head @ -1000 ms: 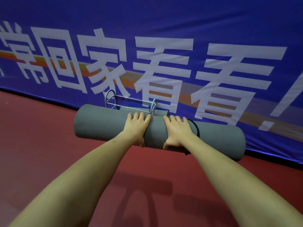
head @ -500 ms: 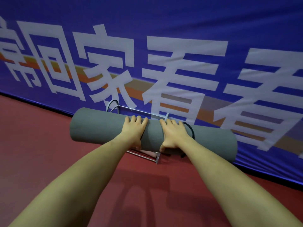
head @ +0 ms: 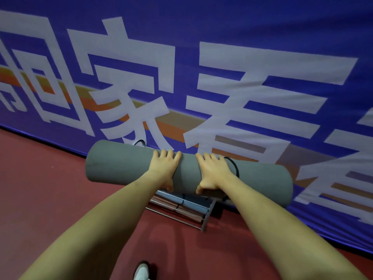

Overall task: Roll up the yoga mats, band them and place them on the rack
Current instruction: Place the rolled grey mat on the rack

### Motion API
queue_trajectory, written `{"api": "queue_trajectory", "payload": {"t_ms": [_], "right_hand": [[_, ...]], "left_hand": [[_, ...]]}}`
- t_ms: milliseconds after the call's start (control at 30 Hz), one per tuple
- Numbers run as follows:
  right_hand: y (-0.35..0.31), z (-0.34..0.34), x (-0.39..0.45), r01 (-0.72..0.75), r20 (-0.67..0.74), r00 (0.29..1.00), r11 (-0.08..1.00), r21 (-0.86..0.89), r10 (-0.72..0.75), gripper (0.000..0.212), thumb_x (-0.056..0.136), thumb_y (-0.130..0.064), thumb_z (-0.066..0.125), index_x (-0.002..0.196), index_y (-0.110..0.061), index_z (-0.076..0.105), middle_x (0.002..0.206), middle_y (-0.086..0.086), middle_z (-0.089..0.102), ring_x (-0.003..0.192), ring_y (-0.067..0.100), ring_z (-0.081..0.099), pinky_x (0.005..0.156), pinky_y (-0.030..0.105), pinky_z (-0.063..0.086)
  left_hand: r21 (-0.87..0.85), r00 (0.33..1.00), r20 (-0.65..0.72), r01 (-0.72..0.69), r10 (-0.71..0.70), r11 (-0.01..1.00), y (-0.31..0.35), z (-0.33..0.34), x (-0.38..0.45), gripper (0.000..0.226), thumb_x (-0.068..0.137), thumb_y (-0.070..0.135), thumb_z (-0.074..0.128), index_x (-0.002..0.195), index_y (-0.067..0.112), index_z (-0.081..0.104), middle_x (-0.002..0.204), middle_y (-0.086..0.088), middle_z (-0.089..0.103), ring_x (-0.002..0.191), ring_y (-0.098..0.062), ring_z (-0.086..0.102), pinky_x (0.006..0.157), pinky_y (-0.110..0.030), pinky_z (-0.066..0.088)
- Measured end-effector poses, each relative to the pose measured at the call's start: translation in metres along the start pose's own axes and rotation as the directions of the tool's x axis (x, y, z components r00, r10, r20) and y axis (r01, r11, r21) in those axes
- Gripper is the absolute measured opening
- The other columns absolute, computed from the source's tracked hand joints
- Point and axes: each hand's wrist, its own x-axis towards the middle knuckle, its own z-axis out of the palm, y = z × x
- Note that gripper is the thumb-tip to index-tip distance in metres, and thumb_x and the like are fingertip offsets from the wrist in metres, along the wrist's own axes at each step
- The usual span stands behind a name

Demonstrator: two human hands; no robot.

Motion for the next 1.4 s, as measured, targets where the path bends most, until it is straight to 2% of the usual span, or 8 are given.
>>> {"api": "queue_trajectory", "payload": {"t_ms": [500,633,767,867,967,1067,1233,1400], "right_hand": [[0.030,0.062,0.256,-0.148,0.145,0.980,0.986,0.077,0.136,0.123,0.055,-0.059,0.077,0.148,-0.013,0.011,0.146,0.013,0.030,0.133,0.033,0.030,0.111,0.054,0.021],[0.042,0.089,0.301,-0.149,0.164,0.977,0.985,0.087,0.133,0.121,0.056,-0.056,0.077,0.149,-0.012,0.011,0.145,0.013,0.030,0.134,0.033,0.028,0.113,0.055,0.016],[0.050,0.114,0.330,-0.171,0.161,0.975,0.980,0.102,0.153,0.118,0.061,-0.054,0.077,0.149,-0.012,0.011,0.147,0.014,0.027,0.136,0.034,0.025,0.114,0.055,0.014],[0.056,0.129,0.339,-0.188,0.167,0.971,0.977,0.099,0.170,0.116,0.063,-0.052,0.076,0.149,-0.012,0.010,0.148,0.014,0.025,0.138,0.033,0.022,0.114,0.056,0.012],[0.060,0.141,0.342,-0.207,0.181,0.966,0.972,0.114,0.184,0.116,0.065,-0.051,0.076,0.150,-0.012,0.008,0.151,0.014,0.021,0.141,0.033,0.018,0.116,0.056,0.008],[0.063,0.150,0.345,-0.214,0.174,0.966,0.967,0.136,0.190,0.115,0.064,-0.052,0.075,0.150,-0.013,0.009,0.150,0.014,0.022,0.140,0.033,0.018,0.115,0.057,0.007],[0.064,0.145,0.349,-0.205,0.214,0.961,0.971,0.119,0.176,0.122,0.064,-0.058,0.074,0.152,-0.013,0.002,0.154,0.013,0.014,0.143,0.034,0.012,0.110,0.065,-0.003],[0.061,0.140,0.337,-0.196,0.145,0.974,0.971,0.135,0.176,0.114,0.070,-0.060,0.069,0.151,-0.010,0.006,0.155,0.009,0.015,0.143,0.031,0.012,0.112,0.061,-0.006]], "left_hand": [[-0.008,0.978,0.117,-0.171,0.171,0.985,-0.112,0.089,0.246,0.117,0.061,0.049,0.081,0.148,0.014,0.011,0.143,-0.014,0.030,0.131,-0.033,0.031,0.107,-0.047,0.024],[0.006,0.984,0.087,-0.156,0.155,0.988,-0.120,0.123,0.290,0.131,0.021,0.050,0.089,0.133,0.009,0.035,0.117,-0.018,0.055,0.103,-0.037,0.056,0.088,-0.050,0.045],[-0.008,0.972,0.153,-0.179,0.178,0.984,-0.120,0.150,0.321,0.120,0.061,0.048,0.081,0.149,0.013,0.008,0.148,-0.017,0.023,0.136,-0.035,0.025,0.109,-0.049,0.020],[-0.013,0.970,0.177,-0.164,0.163,0.986,-0.116,0.164,0.334,0.118,0.066,0.044,0.080,0.151,0.014,0.003,0.152,-0.018,0.016,0.140,-0.036,0.017,0.112,-0.050,0.014],[-0.046,0.967,0.185,-0.169,0.175,0.985,-0.108,0.177,0.342,0.118,0.060,0.040,0.083,0.151,0.013,0.014,0.150,-0.019,0.025,0.138,-0.038,0.024,0.112,-0.052,0.018],[-0.026,0.974,0.150,-0.165,0.167,0.986,-0.106,0.182,0.347,0.125,0.033,0.044,0.091,0.142,0.011,0.041,0.136,-0.020,0.047,0.126,-0.040,0.045,0.103,-0.056,0.036],[-0.049,0.958,0.229,-0.167,0.174,0.985,-0.108,0.180,0.352,0.124,0.064,0.049,0.080,0.151,0.017,-0.004,0.155,-0.016,0.008,0.143,-0.037,0.008,0.114,-0.052,0.009],[-0.057,0.964,0.234,-0.120,0.130,0.991,-0.109,0.175,0.342,0.120,0.069,0.053,0.074,0.151,0.017,-0.006,0.156,-0.013,0.004,0.143,-0.036,0.005,0.114,-0.054,0.010]]}}
